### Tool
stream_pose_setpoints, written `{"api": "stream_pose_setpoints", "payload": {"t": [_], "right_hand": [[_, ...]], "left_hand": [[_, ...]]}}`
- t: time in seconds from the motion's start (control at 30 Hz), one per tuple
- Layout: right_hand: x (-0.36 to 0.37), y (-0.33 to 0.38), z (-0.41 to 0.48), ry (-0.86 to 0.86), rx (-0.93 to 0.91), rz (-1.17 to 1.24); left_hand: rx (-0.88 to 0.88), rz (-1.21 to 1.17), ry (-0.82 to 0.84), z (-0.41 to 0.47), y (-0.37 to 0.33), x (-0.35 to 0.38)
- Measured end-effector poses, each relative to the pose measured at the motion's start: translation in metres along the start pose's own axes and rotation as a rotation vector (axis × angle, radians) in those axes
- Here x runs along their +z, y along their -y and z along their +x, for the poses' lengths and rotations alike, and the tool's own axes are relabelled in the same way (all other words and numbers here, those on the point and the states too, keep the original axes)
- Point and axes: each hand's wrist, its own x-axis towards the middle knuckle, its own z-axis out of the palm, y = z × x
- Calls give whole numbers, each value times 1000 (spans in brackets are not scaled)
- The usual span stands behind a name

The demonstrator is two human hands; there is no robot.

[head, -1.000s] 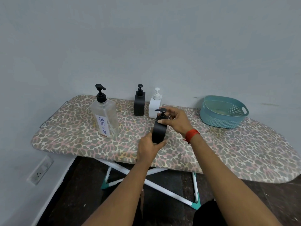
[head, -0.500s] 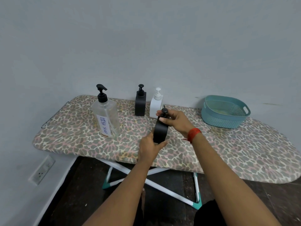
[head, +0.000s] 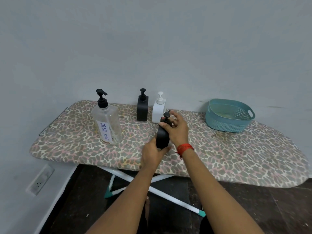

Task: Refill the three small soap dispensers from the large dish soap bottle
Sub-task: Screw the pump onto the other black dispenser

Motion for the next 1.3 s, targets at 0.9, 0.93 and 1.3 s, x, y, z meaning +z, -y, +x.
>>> {"api": "stream_pose_setpoints", "payload": {"t": [0.9, 0.93, 1.3], "right_hand": [[-21, 48, 1, 231, -284, -661], [-22, 46, 0, 227, -259, -610], [-14, 2, -31, 27, -8, -446]], "left_hand": [[13, -9, 29, -3, -6, -5], [15, -9, 31, -3, -6, -5], [-14, 38, 58, -4, -9, -7]]}}
